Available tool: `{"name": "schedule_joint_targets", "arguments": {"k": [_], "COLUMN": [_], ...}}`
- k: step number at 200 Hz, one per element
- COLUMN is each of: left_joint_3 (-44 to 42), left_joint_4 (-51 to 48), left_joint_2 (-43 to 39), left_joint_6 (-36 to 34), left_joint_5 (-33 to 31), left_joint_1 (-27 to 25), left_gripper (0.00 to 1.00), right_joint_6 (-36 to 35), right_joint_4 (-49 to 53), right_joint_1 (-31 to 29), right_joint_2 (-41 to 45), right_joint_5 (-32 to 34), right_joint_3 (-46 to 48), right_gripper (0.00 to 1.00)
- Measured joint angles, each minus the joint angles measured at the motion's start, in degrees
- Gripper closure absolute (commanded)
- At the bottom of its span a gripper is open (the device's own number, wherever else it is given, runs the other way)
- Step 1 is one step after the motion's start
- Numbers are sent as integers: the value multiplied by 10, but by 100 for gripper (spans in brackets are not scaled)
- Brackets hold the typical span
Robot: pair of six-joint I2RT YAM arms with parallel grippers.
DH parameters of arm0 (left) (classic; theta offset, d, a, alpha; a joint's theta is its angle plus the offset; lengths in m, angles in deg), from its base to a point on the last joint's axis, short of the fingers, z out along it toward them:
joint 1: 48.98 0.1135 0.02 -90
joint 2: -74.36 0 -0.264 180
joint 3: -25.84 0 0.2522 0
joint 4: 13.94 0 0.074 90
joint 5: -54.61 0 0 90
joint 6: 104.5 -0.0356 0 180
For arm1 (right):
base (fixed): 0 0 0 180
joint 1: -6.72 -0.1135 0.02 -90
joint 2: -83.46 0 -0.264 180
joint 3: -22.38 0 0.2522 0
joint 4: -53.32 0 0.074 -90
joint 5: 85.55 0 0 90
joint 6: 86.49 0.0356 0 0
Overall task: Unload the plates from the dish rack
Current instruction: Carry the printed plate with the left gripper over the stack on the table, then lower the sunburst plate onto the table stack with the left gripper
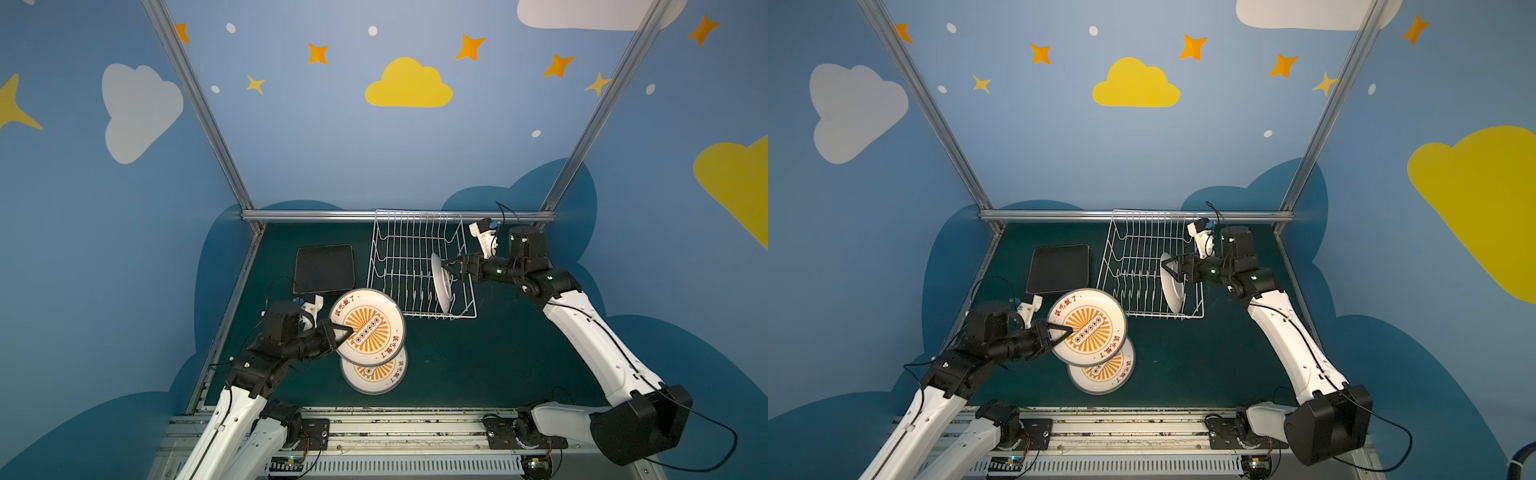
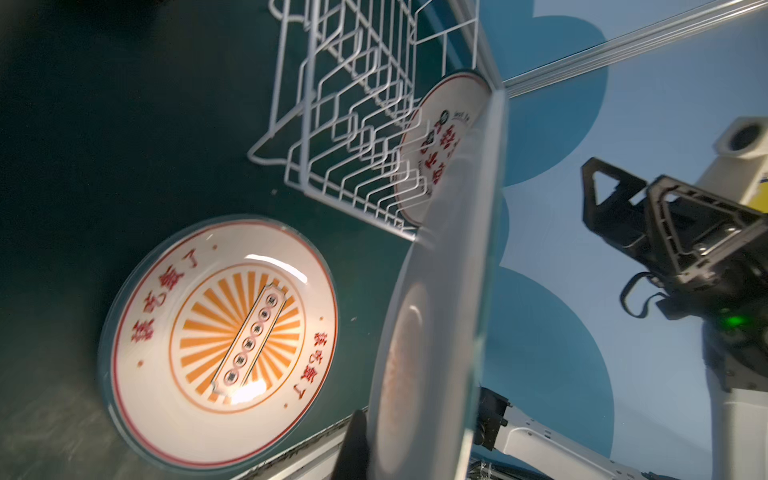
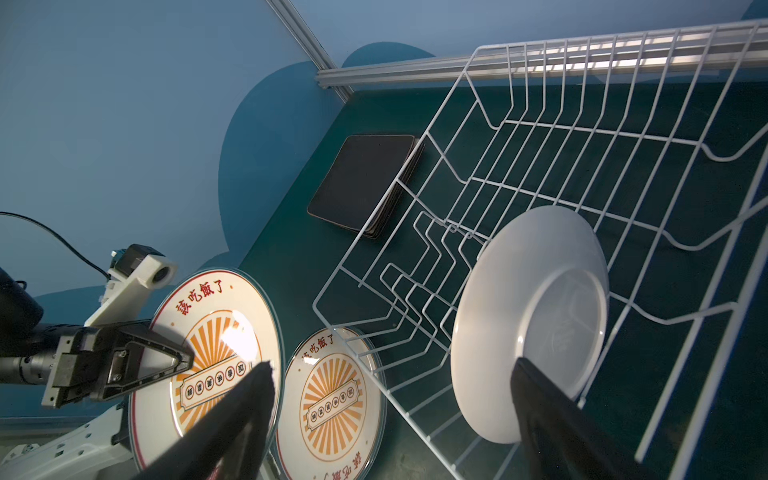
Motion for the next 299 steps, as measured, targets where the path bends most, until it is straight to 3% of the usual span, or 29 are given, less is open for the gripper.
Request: {"name": "schedule_joint_targets", "arguments": {"k": [35,91,182,251,299], "left_joint_3": [-64,-159,-196,-195,-169], "left_joint_4": [-35,-3,85,115,89], "left_joint_2": [-37,-26,39,71,95], "left_joint_6": [23,60,66,52,34], "left_joint_5": [1,3,3,2,-14], "left_joint_1": [0,0,0,0,-2], "left_gripper": [97,97,87,56,22], "right_joint_6": [-2,-8,-8,-8,-8], "right_joint_4": [0,0,0,0,0], "right_joint_1": [-7,-12,-17,-18,-18], "right_joint_2": [7,15,17,18,18], "right_joint_5": [7,25,35,38,38], "right_joint_3": [7,9,18,18,18], "right_gripper": [11,12,12,12,12]}}
